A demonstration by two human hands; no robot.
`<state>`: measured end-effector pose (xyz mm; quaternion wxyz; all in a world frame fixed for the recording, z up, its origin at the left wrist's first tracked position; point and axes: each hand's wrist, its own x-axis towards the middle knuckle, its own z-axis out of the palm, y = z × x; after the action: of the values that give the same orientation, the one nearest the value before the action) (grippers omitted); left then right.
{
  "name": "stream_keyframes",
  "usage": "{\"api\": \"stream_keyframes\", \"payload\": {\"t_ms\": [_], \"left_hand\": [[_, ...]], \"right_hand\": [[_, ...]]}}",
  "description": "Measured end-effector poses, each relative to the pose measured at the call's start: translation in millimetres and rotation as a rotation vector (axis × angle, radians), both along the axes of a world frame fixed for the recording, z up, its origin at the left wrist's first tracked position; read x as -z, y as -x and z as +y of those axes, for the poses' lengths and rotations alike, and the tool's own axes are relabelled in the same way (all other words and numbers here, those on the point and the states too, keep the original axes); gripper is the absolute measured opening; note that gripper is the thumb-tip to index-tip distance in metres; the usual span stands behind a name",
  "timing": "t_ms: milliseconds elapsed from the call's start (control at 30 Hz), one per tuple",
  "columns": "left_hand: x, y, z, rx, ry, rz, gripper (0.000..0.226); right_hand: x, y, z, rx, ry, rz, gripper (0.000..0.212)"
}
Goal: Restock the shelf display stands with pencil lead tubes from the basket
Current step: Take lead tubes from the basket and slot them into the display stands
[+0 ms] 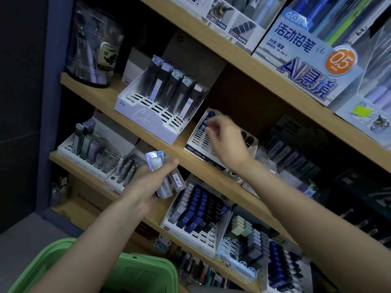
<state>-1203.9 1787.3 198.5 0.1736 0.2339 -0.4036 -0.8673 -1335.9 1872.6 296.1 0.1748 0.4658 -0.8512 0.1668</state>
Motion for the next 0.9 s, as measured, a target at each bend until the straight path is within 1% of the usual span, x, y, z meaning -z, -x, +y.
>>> {"api": "stream_keyframes", "payload": {"t_ms": [33, 133, 167, 200, 267, 333, 433, 500, 600, 633, 700, 767, 900], "left_hand": [[0.2, -0.7, -0.2, -0.015, 0.004, 0.004, 0.011], [1.1, -2.3, -1.1, -0.061, 0.005, 0.022, 0.009], [1.0, -2.6, -1.3, -0.074, 0.006, 0.023, 0.009], [1.2, -2.9, -1.7, -0.085, 0.006, 0.027, 0.012], [2.0, -3.8, -1.5, -0.096, 0.007, 0.038, 0.022], [3.5, -4.8, 0.8, -0.077, 0.064, 0.021, 0.021], [0.6, -10.4, 10.1, 0.005, 0.178, 0.035, 0.014], [-0.9, -16.0, 17.0, 0.080, 0.238, 0.066, 0.022], [-1.9, -21.9, 28.2, 0.175, 0.294, 0.062, 0.041], [-1.7, -22.2, 32.1, 0.177, 0.300, 0.041, 0.040], [0.0, -21.2, 38.9, 0.159, 0.281, -0.028, 0.030], [-0.2, -20.0, 45.3, 0.137, 0.229, -0.071, 0.020], [-4.6, -15.8, 59.6, 0.145, 0.213, -0.083, 0.019]], "right_hand": [[3.6, -15.4, 0.6, -0.030, -0.028, -0.149, 0.018], [14.7, -52.6, 4.7, -0.059, -0.167, -0.688, 0.022], [19.5, -59.9, 6.2, -0.068, -0.182, -0.813, 0.023], [24.1, -64.3, 7.6, -0.079, -0.178, -0.888, 0.027], [31.0, -68.8, 9.9, -0.079, -0.128, -0.968, 0.039], [33.6, -69.0, 13.0, -0.065, -0.078, -0.985, 0.042], [35.1, -66.7, 22.6, -0.080, -0.082, -0.866, 0.046], [36.2, -67.4, 31.8, -0.113, -0.136, -0.767, 0.050], [35.1, -68.1, 49.2, -0.120, -0.167, -0.741, 0.039], [34.5, -66.4, 55.4, -0.112, -0.150, -0.745, 0.035], [30.9, -61.6, 69.4, -0.084, -0.089, -0.755, 0.025], [25.1, -54.7, 85.6, -0.045, 0.006, -0.774, 0.020], [6.4, -39.6, 121.0, 0.020, 0.177, -0.715, 0.018]]}}
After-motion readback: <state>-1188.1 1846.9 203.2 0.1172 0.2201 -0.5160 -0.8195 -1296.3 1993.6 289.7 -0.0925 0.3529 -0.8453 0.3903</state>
